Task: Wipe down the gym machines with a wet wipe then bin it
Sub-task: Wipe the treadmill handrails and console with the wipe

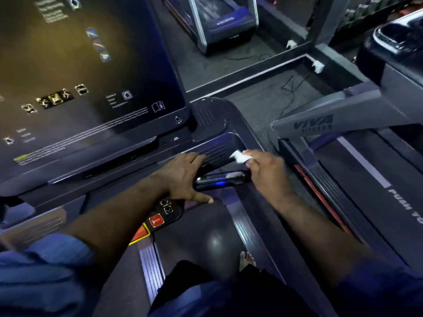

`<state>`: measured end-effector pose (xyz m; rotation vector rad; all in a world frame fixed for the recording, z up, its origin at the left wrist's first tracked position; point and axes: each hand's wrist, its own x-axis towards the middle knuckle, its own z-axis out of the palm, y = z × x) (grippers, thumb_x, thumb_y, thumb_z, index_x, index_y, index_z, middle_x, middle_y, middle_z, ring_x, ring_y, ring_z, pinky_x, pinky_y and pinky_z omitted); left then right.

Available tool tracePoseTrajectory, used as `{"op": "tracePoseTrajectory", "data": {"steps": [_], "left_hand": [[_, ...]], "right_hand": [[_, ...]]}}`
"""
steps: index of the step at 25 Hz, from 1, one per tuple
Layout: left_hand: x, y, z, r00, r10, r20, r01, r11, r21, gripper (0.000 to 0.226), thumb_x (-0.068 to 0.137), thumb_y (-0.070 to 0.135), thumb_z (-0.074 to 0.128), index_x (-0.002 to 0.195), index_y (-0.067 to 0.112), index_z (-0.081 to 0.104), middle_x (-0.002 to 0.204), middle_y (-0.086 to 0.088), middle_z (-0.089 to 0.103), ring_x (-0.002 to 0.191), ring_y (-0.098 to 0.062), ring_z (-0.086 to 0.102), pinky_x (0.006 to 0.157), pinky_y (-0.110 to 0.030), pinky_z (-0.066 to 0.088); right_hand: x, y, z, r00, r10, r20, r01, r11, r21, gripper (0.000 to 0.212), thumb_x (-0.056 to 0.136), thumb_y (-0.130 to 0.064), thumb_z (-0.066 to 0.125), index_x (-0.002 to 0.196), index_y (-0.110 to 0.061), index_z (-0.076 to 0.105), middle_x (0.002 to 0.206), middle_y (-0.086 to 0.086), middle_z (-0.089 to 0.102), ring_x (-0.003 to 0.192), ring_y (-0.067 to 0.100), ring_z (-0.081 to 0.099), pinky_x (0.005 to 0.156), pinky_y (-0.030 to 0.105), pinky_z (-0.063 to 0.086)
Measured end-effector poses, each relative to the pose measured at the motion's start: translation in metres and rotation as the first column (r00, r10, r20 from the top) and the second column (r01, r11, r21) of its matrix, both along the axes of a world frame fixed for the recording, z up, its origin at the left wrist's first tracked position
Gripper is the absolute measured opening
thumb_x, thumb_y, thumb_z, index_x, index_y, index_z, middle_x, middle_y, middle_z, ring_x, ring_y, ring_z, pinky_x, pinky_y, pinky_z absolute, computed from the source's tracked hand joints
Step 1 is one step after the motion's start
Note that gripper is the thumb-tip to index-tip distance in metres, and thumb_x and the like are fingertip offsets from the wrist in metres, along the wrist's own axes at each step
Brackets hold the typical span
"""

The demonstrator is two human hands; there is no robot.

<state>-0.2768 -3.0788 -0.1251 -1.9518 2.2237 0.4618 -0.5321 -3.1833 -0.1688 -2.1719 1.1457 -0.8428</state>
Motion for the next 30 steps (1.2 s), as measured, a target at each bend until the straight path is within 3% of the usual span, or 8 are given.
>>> {"op": "tracePoseTrajectory", "data": {"steps": [3, 6, 9, 13, 18, 21, 25, 30], "left_hand": [[-0.037, -0.035, 0.011, 0.993, -0.038, -0.109, 0.026, 0.993, -0.113, 0.115, 0.068, 0.095, 0.056, 0.148, 0.013, 0.043, 0.143, -0.008, 0.049, 0.131, -0.027, 0.047, 0.117, -0.041, 0.036], [-0.067, -0.059, 0.000, 0.976, -0.147, -0.163, 0.117, 0.977, -0.179, 0.109, 0.075, 0.085, 0.064, 0.150, 0.009, 0.044, 0.152, -0.012, 0.044, 0.140, -0.029, 0.041, 0.122, -0.037, 0.029], [-0.081, -0.077, -0.021, 0.953, -0.256, -0.160, 0.223, 0.954, -0.199, 0.116, 0.080, 0.083, 0.063, 0.159, 0.005, 0.034, 0.167, -0.016, 0.027, 0.154, -0.030, 0.024, 0.129, -0.042, 0.017], [-0.090, -0.109, -0.034, 0.879, -0.475, -0.037, 0.464, 0.872, -0.156, 0.124, 0.080, 0.093, 0.045, 0.167, 0.011, 0.011, 0.175, -0.009, 0.006, 0.161, -0.027, 0.005, 0.131, -0.047, 0.002], [-0.098, -0.144, -0.046, 0.710, -0.704, 0.038, 0.703, 0.703, -0.105, 0.134, 0.064, 0.089, 0.066, 0.163, 0.011, 0.022, 0.166, -0.011, 0.031, 0.155, -0.028, 0.026, 0.129, -0.049, 0.005], [-0.102, -0.149, -0.041, 0.690, -0.716, 0.105, 0.722, 0.690, -0.048, 0.144, 0.056, 0.096, 0.062, 0.163, 0.010, 0.017, 0.168, -0.009, 0.026, 0.156, -0.025, 0.021, 0.130, -0.049, 0.004], [-0.111, -0.141, -0.043, 0.706, -0.698, 0.118, 0.705, 0.709, -0.020, 0.150, 0.056, 0.097, 0.061, 0.164, 0.007, 0.009, 0.170, -0.011, 0.020, 0.157, -0.027, 0.015, 0.129, -0.055, 0.000], [-0.109, -0.146, -0.042, 0.671, -0.734, 0.106, 0.739, 0.673, -0.021, 0.137, 0.061, 0.087, 0.067, 0.161, 0.011, 0.013, 0.166, -0.009, 0.024, 0.153, -0.027, 0.022, 0.127, -0.056, 0.008]], "right_hand": [[-0.039, -0.033, 0.014, 0.982, -0.182, -0.045, 0.168, 0.959, -0.228, 0.028, 0.091, 0.005, 0.059, 0.115, -0.001, 0.073, 0.140, 0.015, 0.065, 0.133, 0.028, 0.058, 0.118, 0.033, 0.041], [-0.042, -0.013, -0.009, 0.989, 0.075, -0.130, -0.090, 0.989, -0.114, 0.038, 0.092, 0.002, 0.048, 0.122, -0.003, 0.071, 0.140, 0.019, 0.064, 0.134, 0.033, 0.059, 0.114, 0.050, 0.044], [-0.076, 0.031, -0.049, 0.978, 0.103, -0.181, -0.123, 0.987, -0.101, 0.043, 0.095, 0.003, 0.050, 0.134, -0.003, 0.067, 0.146, 0.018, 0.059, 0.139, 0.029, 0.051, 0.121, 0.041, 0.033], [-0.126, 0.090, -0.072, 0.903, -0.170, -0.394, 0.161, 0.985, -0.056, 0.072, 0.108, -0.037, 0.044, 0.167, -0.019, 0.009, 0.171, 0.010, 0.022, 0.146, 0.033, 0.044, 0.117, 0.052, 0.040], [-0.022, 0.080, -0.034, 0.739, -0.343, -0.580, 0.348, 0.931, -0.107, 0.096, 0.095, -0.069, 0.045, 0.163, -0.004, 0.026, 0.170, 0.015, 0.024, 0.157, 0.032, 0.023, 0.126, 0.046, 0.024], [-0.051, 0.123, -0.033, 0.678, -0.361, -0.640, 0.339, 0.926, -0.163, 0.098, 0.096, -0.074, 0.048, 0.163, -0.006, 0.026, 0.172, 0.011, 0.016, 0.160, 0.028, 0.015, 0.127, 0.046, 0.022], [-0.054, 0.162, -0.023, 0.524, -0.515, -0.678, 0.606, 0.785, -0.128, 0.111, 0.091, -0.086, 0.036, 0.164, -0.004, 0.018, 0.173, 0.013, 0.011, 0.161, 0.027, 0.008, 0.129, 0.044, 0.017], [0.021, 0.100, -0.016, 0.660, -0.498, -0.562, 0.597, 0.802, -0.010, 0.121, 0.084, -0.091, 0.039, 0.165, -0.006, 0.012, 0.174, 0.011, 0.006, 0.161, 0.022, 0.000, 0.131, 0.042, 0.007]]}}
